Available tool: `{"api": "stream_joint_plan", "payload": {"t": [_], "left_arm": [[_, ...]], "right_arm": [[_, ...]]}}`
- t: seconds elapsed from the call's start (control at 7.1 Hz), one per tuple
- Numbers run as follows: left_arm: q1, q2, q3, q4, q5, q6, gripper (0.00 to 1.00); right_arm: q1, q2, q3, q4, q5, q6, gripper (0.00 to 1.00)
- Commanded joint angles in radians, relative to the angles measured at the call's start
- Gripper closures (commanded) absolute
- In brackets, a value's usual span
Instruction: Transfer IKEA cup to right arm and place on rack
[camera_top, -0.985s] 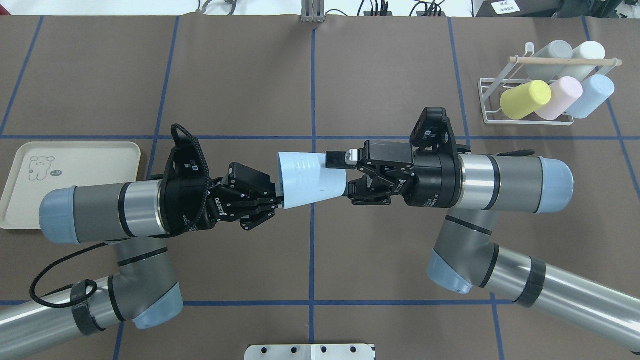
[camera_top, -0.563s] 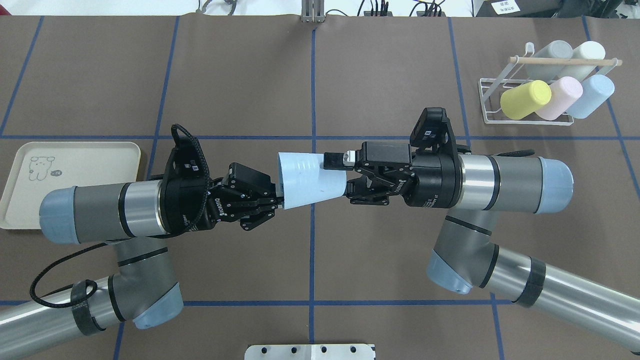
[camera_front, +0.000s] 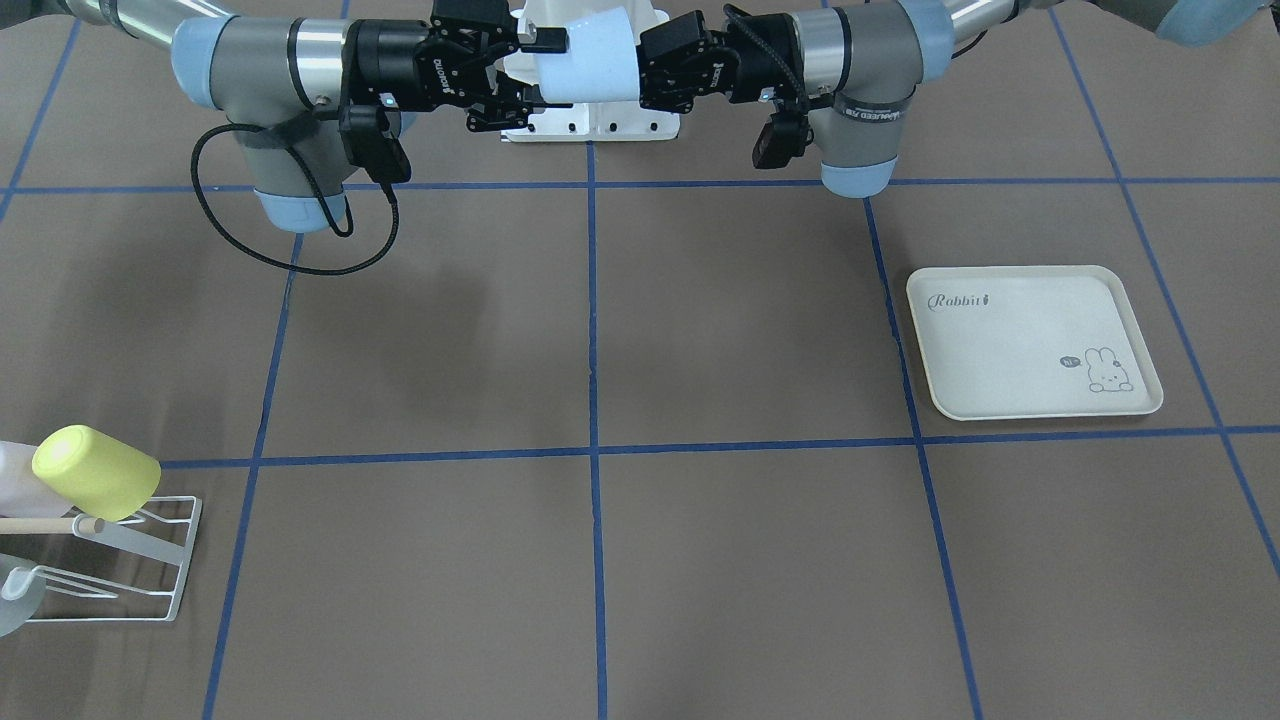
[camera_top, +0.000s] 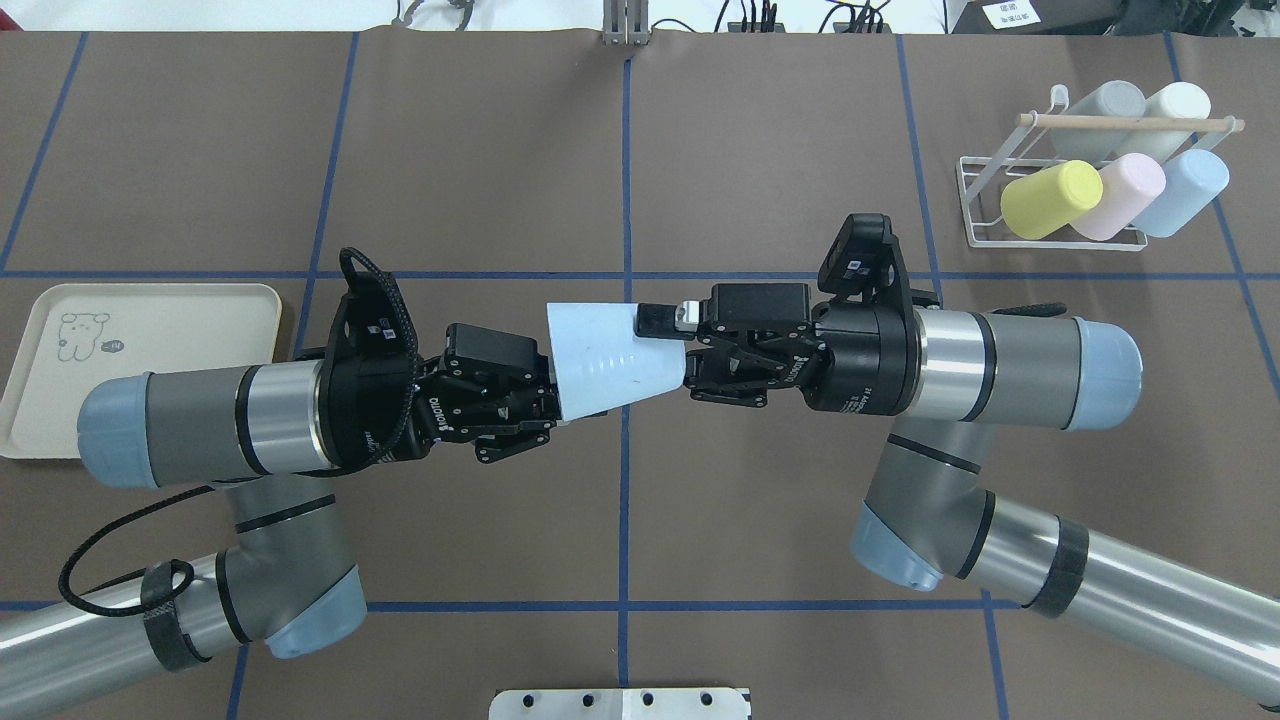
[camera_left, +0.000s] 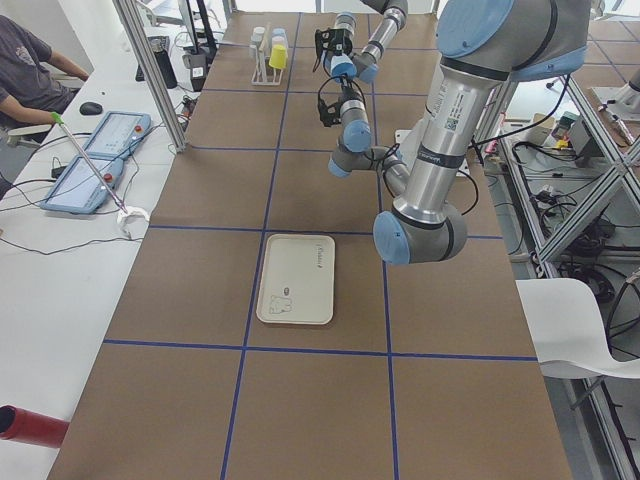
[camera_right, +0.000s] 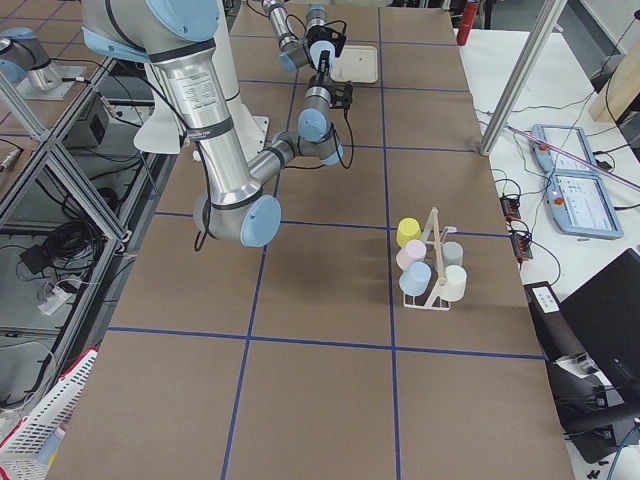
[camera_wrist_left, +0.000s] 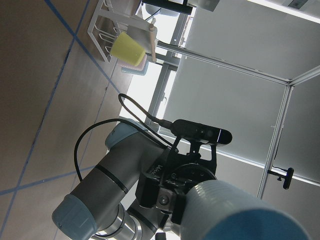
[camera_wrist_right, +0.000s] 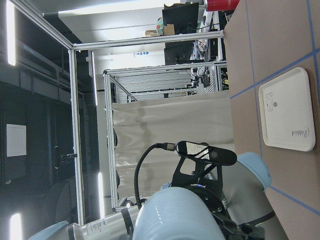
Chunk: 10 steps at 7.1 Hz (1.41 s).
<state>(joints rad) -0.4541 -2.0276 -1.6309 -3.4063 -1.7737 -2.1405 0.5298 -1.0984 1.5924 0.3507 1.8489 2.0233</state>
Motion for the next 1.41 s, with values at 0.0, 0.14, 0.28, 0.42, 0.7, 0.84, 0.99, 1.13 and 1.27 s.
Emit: {"api": "stream_joint_plan", "payload": {"t": [0.0, 0.14, 0.28, 0.42, 0.7, 0.84, 0.99, 1.13, 1.27], "left_arm": [[0.000, 0.001, 0.000, -0.001, 0.000, 0.010, 0.00], [-0.002, 0.001, 0.000, -0.001, 0.000, 0.011, 0.00], [-0.002, 0.003, 0.000, 0.001, 0.000, 0.011, 0.00], [-0.002, 0.003, -0.001, 0.001, 0.000, 0.011, 0.00], [-0.003, 0.004, -0.001, 0.001, 0.000, 0.011, 0.00], [-0.005, 0.006, -0.001, 0.001, 0.000, 0.013, 0.00], [-0.005, 0.007, -0.001, 0.001, 0.000, 0.013, 0.00], [-0.003, 0.007, -0.003, 0.011, 0.003, 0.014, 0.00], [-0.009, 0.007, -0.003, 0.016, 0.017, 0.019, 0.00]], "right_arm": [[0.001, 0.000, 0.001, 0.005, 0.000, 0.000, 0.78], [0.009, -0.004, 0.001, 0.010, 0.000, 0.002, 0.78], [0.015, -0.011, 0.008, 0.014, 0.000, 0.003, 0.78], [0.025, -0.021, 0.008, 0.028, 0.000, 0.008, 0.78], [0.041, -0.047, 0.008, 0.039, 0.001, 0.008, 0.78], [0.058, -0.063, 0.009, 0.039, 0.003, 0.008, 0.78], [0.079, -0.086, 0.011, 0.039, 0.007, 0.008, 0.78], [0.091, -0.099, 0.008, 0.034, 0.009, 0.003, 0.77], [0.119, -0.125, 0.008, 0.024, 0.009, -0.020, 0.77]]}}
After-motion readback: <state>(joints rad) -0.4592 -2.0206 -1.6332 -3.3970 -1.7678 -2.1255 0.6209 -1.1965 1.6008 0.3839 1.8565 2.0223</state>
